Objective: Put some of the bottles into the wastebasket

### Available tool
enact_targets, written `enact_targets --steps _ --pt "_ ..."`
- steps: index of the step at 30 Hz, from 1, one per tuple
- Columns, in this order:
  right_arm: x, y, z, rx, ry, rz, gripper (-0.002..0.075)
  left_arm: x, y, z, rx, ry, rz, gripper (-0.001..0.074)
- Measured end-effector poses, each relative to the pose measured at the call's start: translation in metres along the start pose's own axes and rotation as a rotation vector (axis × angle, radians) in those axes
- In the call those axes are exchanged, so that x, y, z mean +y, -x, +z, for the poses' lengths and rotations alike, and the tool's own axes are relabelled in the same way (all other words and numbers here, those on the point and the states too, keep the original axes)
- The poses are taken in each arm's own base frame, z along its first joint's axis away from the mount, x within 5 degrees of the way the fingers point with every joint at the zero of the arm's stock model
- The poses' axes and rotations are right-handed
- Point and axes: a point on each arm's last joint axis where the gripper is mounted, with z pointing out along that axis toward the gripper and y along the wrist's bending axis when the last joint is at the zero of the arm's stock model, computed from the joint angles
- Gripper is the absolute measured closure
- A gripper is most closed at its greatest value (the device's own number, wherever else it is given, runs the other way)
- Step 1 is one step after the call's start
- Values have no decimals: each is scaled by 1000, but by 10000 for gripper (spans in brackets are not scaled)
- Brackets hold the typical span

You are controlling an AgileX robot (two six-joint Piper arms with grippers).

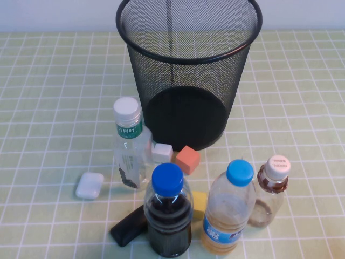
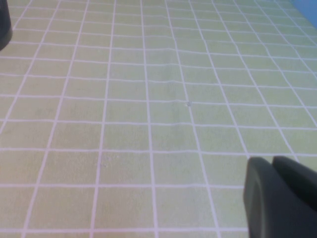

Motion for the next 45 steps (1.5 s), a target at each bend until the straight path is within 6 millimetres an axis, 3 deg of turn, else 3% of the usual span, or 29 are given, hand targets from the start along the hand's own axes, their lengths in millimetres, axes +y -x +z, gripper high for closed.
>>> enact_targets --steps 22,35,38,45 --pt "0 0 0 0 0 0 736 0 1 0 -12 -2 -8 740" --pt "0 0 0 0 0 0 736 1 31 -5 -337 -73 -468 740" --pt "0 0 0 0 0 0 736 -4 41 -9 -254 -116 -504 739" --pt "0 0 0 0 0 0 736 -17 93 -10 98 -198 -386 739"
